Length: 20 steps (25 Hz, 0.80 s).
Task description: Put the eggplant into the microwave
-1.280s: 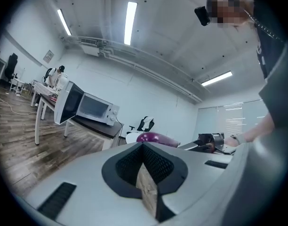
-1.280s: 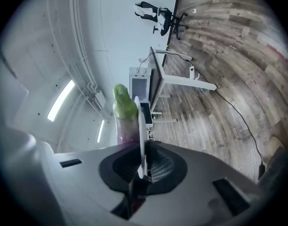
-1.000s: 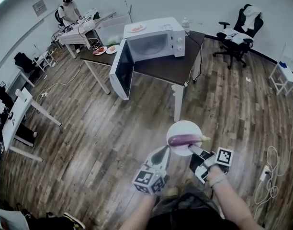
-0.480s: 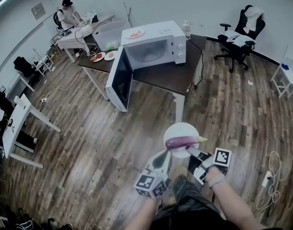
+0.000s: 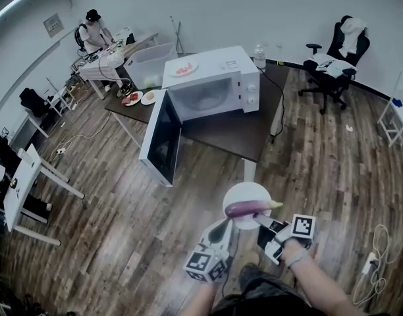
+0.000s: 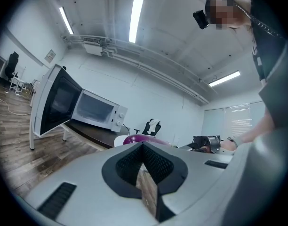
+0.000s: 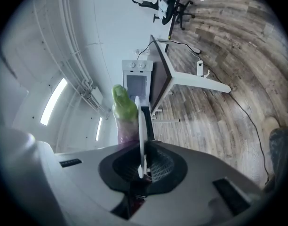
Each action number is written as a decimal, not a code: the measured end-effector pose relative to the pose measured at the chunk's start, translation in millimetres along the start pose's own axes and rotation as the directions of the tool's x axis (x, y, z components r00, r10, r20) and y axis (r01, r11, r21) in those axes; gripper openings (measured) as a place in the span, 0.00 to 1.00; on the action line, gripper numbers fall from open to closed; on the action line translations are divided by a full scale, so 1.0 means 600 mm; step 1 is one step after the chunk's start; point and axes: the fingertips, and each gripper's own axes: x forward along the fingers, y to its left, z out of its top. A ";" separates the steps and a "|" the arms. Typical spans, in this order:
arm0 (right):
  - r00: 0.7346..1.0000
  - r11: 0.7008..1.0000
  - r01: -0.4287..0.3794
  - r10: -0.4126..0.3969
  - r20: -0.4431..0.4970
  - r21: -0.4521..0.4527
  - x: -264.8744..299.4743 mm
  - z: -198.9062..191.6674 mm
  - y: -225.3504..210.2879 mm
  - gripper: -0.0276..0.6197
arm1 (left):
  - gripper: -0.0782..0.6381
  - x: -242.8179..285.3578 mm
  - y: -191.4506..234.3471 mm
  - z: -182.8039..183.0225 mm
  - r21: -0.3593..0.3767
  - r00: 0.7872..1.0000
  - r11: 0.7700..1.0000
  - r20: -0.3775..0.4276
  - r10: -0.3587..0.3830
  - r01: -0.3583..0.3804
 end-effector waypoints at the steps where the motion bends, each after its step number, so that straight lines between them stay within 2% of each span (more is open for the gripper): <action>1: 1.000 1.000 0.001 -0.001 -0.004 0.000 0.009 0.012 0.001 0.07 | 0.11 0.012 0.008 0.003 -0.001 1.000 1.000 -0.002 0.003 -0.003; 11: 0.999 1.000 0.013 -0.013 -0.045 -0.015 0.097 0.124 0.004 0.07 | 0.11 0.128 0.082 0.023 0.003 1.000 1.000 0.002 0.026 -0.026; 16: 0.997 0.999 0.024 -0.026 -0.072 -0.037 0.135 0.159 0.003 0.07 | 0.11 0.161 0.115 0.033 -0.004 0.998 0.999 0.019 0.052 -0.052; 20: 0.997 1.000 0.024 -0.025 -0.078 -0.008 0.171 0.169 -0.002 0.07 | 0.11 0.176 0.145 0.035 -0.009 0.997 0.997 0.015 0.079 -0.079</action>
